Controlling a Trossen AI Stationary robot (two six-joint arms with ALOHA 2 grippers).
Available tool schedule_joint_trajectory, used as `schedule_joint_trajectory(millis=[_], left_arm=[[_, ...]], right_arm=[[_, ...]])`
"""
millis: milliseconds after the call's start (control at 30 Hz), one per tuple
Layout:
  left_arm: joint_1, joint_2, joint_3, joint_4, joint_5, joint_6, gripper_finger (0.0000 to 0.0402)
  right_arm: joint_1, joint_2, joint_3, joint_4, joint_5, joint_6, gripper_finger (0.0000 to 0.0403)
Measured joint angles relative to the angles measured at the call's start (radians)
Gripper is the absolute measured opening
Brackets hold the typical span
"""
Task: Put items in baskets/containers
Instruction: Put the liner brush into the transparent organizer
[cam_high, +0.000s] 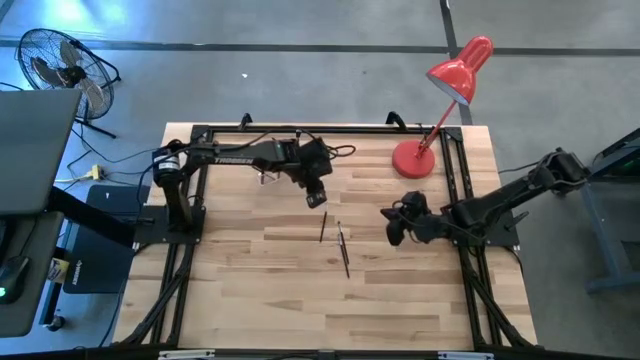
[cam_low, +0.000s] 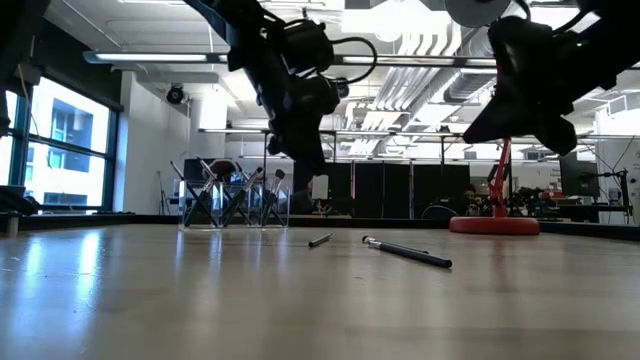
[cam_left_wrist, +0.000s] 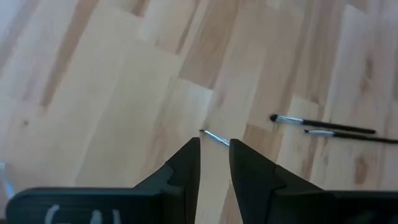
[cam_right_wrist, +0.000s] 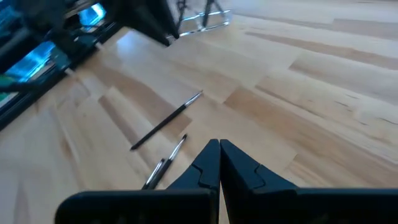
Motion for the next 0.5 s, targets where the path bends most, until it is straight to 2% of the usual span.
schedule_joint_trajectory(millis=[333,433,500], left_arm=[[0.001,0.0,0.0,0.027,0.002,0.073,0.0083],[-0.008,0.0,0.0,0.009,0.003,0.165,0.0083],[-0.028,0.0,0.0,-0.015,-0.01,0.282,0.0083]], right_arm=[[-0.107,0.0,0.0,0.0,-0.115,0.004,0.0],[-0.115,0.0,0.0,0.0,-0.147,0.004,0.0],[-0.116,0.0,0.0,0.0,-0.155,0.005,0.0]])
